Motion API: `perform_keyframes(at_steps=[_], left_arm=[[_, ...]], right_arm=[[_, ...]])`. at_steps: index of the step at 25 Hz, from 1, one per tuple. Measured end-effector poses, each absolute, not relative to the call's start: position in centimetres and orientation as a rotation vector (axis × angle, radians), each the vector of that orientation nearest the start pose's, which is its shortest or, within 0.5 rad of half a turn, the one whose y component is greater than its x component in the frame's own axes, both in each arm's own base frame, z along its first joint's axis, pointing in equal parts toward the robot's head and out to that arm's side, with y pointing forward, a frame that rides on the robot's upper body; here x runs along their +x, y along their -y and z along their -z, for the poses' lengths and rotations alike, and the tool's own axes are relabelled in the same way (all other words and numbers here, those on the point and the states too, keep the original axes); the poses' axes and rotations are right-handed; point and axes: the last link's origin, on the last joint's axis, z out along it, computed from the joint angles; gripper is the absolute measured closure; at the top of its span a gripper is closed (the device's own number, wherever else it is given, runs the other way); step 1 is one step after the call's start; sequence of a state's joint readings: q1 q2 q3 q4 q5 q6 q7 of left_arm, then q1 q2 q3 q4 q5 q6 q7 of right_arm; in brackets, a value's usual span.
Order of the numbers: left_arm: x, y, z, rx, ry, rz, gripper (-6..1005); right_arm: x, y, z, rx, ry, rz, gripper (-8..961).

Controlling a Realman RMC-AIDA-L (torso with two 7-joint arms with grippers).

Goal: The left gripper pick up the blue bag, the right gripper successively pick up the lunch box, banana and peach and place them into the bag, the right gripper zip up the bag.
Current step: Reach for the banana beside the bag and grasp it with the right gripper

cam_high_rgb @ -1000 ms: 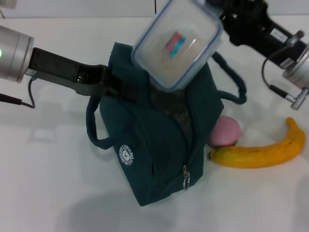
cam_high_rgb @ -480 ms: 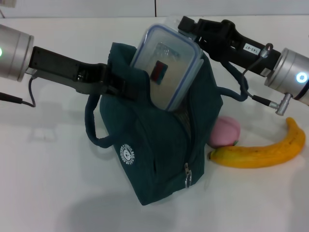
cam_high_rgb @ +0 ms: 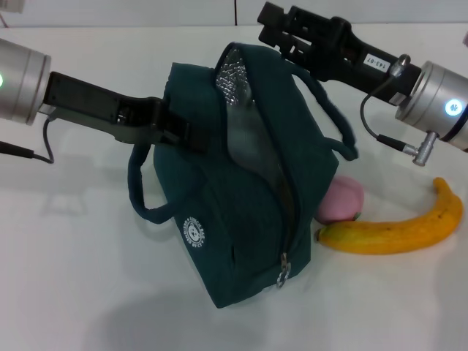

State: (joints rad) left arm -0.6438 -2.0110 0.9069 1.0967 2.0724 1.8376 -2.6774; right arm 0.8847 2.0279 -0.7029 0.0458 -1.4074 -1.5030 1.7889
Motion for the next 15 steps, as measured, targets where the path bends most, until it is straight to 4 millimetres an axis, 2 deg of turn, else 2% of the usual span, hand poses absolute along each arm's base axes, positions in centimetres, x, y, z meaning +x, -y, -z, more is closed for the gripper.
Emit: perform_keyframes(at_steps=[4, 9, 11, 15], left_arm=[[-17.7, -34.5, -5.4, -2.686, 1.724, 0.336, 962], [-18.1, -34.4, -5.6, -2.678, 1.717, 0.351, 962], [-18.4, -34.4, -5.8, -2.671, 1.711, 0.365, 962], [-18.7, -34.3, -5.9, -2.662, 1.713, 0.376, 962]], right_arm=[[15.2, -37.9, 3.4, -2.352, -1.559, -1.656, 561], [15.2, -38.3, 1.2, -2.479, -1.215, -1.604, 415], [15.7, -38.4, 0.1, -2.509, -1.092, -1.553, 178], [16.2, -38.6, -2.0, -2.625, -0.848, -1.355, 116]])
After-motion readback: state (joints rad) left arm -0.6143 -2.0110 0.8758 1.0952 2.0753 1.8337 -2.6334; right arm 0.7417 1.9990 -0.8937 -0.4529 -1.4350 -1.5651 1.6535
